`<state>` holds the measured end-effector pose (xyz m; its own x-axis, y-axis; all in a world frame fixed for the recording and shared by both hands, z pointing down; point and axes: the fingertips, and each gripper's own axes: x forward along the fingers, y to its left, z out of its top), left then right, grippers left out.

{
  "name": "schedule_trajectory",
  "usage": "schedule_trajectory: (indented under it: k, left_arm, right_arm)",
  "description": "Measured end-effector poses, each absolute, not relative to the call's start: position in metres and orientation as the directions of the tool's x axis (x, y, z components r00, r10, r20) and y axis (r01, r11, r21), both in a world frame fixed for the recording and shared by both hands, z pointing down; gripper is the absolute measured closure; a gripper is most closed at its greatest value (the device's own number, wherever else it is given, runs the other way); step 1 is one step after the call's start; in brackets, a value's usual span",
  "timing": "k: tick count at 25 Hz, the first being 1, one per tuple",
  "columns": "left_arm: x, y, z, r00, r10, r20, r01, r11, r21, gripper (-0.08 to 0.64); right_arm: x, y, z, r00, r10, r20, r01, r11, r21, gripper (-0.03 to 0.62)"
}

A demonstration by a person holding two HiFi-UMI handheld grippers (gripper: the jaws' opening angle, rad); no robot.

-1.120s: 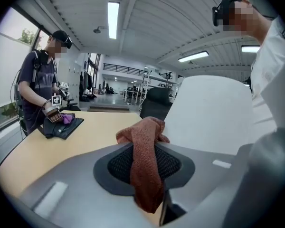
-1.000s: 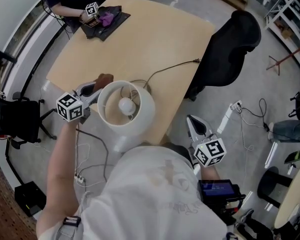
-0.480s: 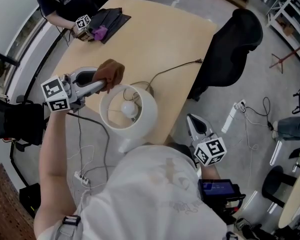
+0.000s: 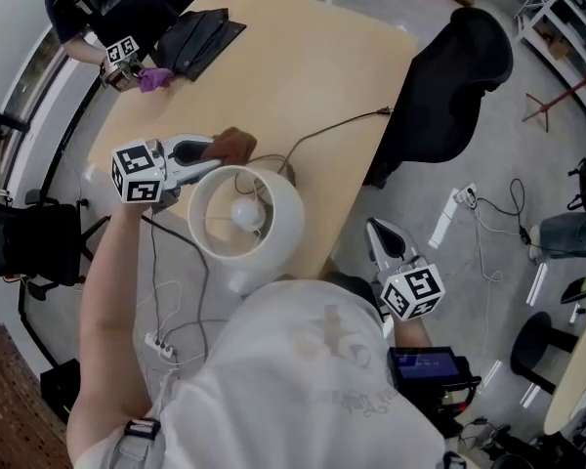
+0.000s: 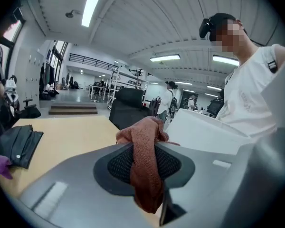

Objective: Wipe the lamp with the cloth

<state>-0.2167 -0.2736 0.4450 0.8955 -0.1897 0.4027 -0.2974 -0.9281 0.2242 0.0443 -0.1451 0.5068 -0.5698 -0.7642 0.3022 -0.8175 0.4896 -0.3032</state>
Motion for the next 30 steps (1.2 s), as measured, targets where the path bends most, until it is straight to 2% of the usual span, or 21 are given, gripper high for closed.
schedule_trajectory:
  k: [4,10,15,21,23,26,30]
  left_arm:
    - [-0.214,-0.278,0.469,0.886,-0.179,0.428,-0.313,-0.911,0.267,0.454]
    - [-0.217,-0.284,0.507,0.822,-0.161,0.546,-0.342,-0.906,0.249,0.454]
    - [-0.216,-0.280,0.470,0.829,-0.183,0.528,-0.320,-0.930,0.182,0.453]
    - [-0.209,-0.276,0.360,0.889,-0.146,0.435,-0.208,-0.973,0.099,0.453]
    - [-0.201,-0.272,0.337,0.902,-0.095,0.422,-0.143,-0.986,0.083,0.454]
    - [-0.182,-0.250,0.349,0.906,0.043,0.422,-0.018,-0.990,0.141,0.454]
    - [-0.178,-0.247,0.374,0.860,0.088,0.503,0.017,-0.989,0.144,0.454]
  right_arm:
    - [0.045,-0.146,0.509,-0.567,-0.761,0.315,-0.820,0.484,-0.306,0.580]
    - [0.042,-0.152,0.511,-0.576,-0.753,0.319,-0.814,0.493,-0.308,0.580]
    - [0.038,-0.148,0.503,-0.582,-0.751,0.313,-0.810,0.502,-0.302,0.580]
    - [0.012,-0.171,0.485,-0.625,-0.731,0.275,-0.779,0.562,-0.277,0.580]
    - [0.002,-0.176,0.479,-0.643,-0.718,0.266,-0.765,0.587,-0.266,0.580]
    - [0.002,-0.157,0.483,-0.642,-0.703,0.304,-0.766,0.583,-0.271,0.580]
    - [0.001,-0.156,0.483,-0.644,-0.697,0.314,-0.765,0.584,-0.272,0.580]
